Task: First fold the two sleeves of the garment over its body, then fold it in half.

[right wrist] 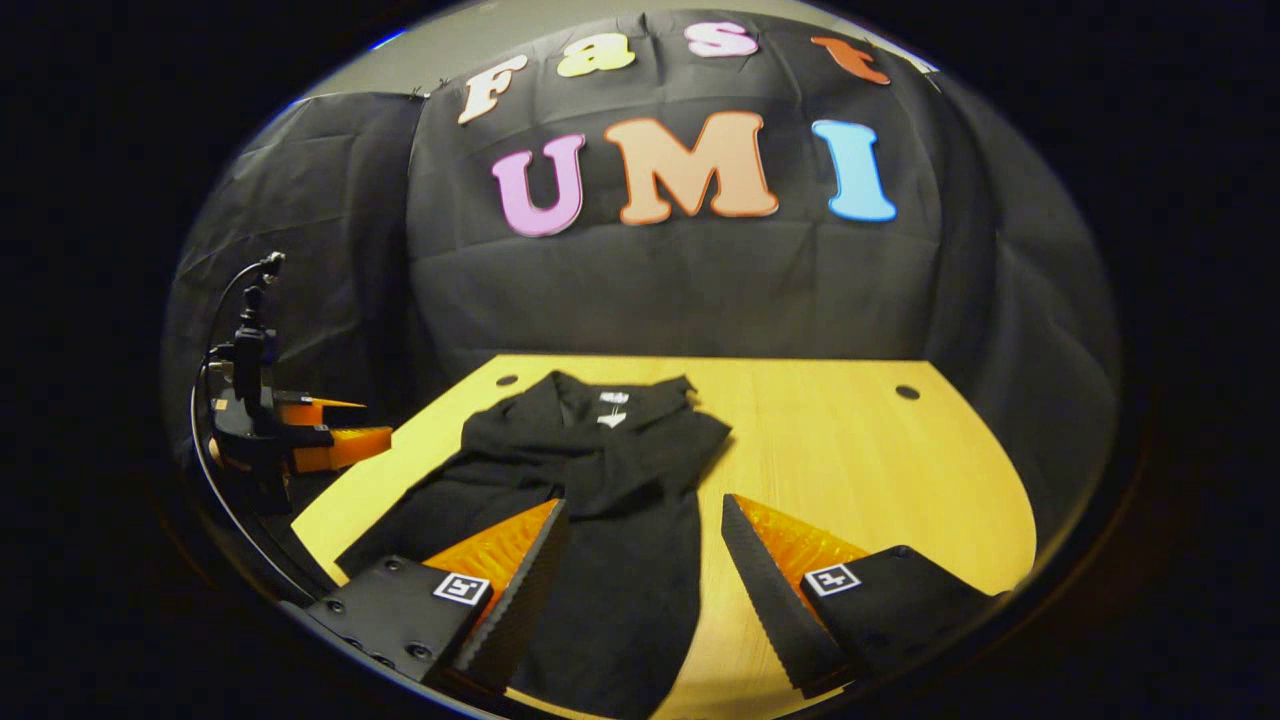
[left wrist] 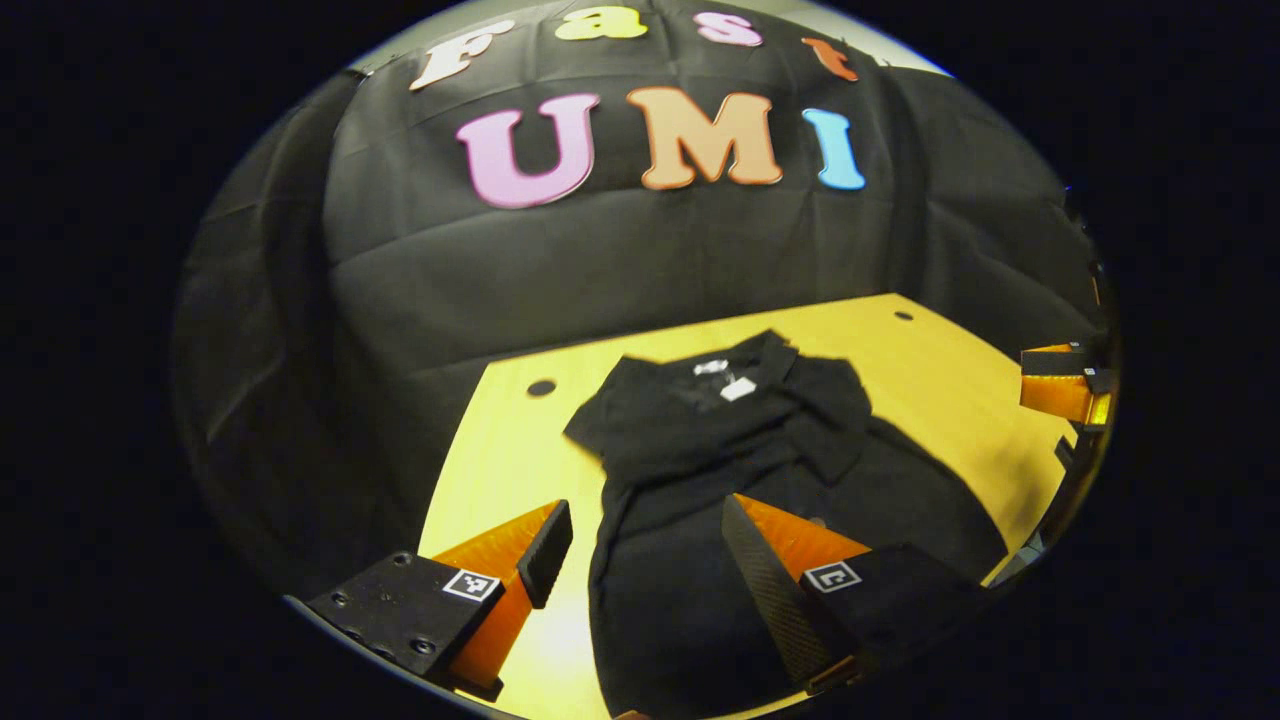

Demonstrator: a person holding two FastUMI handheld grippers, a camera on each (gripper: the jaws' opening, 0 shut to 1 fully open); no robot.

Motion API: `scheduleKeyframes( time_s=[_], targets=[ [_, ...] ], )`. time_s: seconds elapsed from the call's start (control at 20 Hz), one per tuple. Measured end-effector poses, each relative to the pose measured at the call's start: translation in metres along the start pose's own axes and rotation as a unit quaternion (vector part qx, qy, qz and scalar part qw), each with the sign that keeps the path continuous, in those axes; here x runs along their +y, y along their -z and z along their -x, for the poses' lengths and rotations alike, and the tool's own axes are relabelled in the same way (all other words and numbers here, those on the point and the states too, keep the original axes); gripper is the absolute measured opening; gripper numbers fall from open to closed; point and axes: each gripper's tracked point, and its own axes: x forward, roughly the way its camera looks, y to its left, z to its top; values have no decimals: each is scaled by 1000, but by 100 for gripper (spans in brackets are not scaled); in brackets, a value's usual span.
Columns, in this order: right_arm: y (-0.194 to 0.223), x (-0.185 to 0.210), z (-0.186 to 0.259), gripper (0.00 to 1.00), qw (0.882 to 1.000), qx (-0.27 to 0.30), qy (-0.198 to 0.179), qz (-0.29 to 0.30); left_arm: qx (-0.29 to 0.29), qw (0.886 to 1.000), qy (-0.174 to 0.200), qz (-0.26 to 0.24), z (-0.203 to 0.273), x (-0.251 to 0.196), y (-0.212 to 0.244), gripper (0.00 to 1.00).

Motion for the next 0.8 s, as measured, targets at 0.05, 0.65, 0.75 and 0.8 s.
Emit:
scheduleKeyframes(
  time_s=[0.05, 0.65, 0.75, 0.8],
  targets=[
    [14, 2, 0, 98, 1000, 16, -3, 2, 18, 1000, -11, 4, 7, 6, 19, 95],
    [142, -1, 6, 99, 984, 177, -4, 24, 165, 984, -32, 51, 48, -2, 175, 95],
    [159, -2, 10, 94, 980, 195, 1, 27, 177, 982, -37, 57, 50, -4, 190, 95],
    [166, -3, 13, 99, 979, 203, 4, 29, 176, 982, -38, 63, 52, -5, 191, 95]
  ],
)
